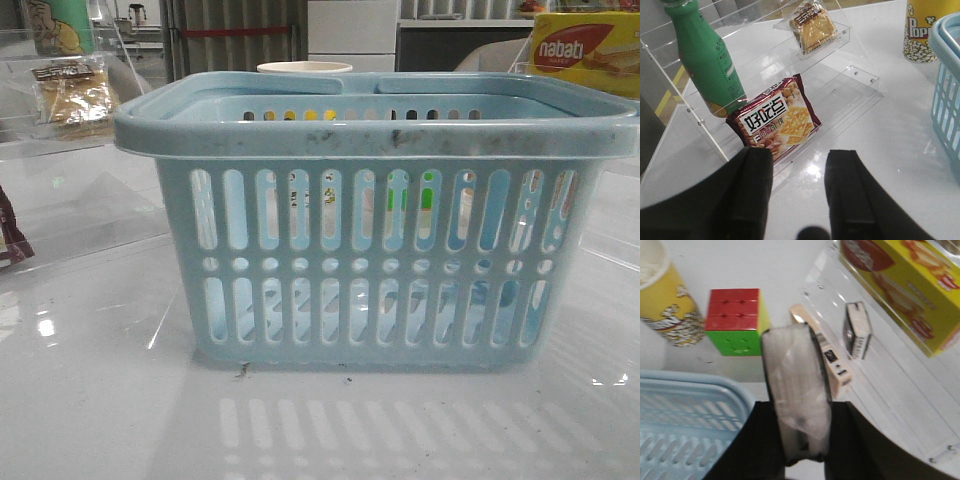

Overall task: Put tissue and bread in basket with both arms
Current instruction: 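Carry the tissue pack over the basket and release it inside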

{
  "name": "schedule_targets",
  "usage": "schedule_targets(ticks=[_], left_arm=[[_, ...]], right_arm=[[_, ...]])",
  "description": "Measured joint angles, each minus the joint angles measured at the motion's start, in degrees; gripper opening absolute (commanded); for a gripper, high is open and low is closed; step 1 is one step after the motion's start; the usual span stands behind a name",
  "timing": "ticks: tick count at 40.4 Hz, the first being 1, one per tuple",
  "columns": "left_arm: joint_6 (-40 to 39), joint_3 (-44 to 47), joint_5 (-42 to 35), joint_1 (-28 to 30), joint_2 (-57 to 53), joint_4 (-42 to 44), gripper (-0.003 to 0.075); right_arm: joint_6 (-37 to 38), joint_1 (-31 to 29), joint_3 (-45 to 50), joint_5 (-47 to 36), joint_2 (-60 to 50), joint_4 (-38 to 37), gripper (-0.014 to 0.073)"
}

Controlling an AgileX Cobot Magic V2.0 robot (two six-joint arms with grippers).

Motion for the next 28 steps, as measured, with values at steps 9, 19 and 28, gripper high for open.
schedule_targets(ticks=[9,19,28], left_arm=[[0.0,0.0,0.0,0.0,0.0,0.0,0.0328],[0.0,0.0,0.0,0.0,0.0,0.0,0.0328],[0.0,0.0,-0.1,0.0,0.0,0.0,0.0328]], right_arm=[[-0.1,10.5,3.1,0.5,-6.0,0.7,0.025],[-0.1,20.9,8.7,-1.9,-5.8,0.7,0.025],[-0.1,24.4,11.4,-5.6,-1.0,0.8,0.036]])
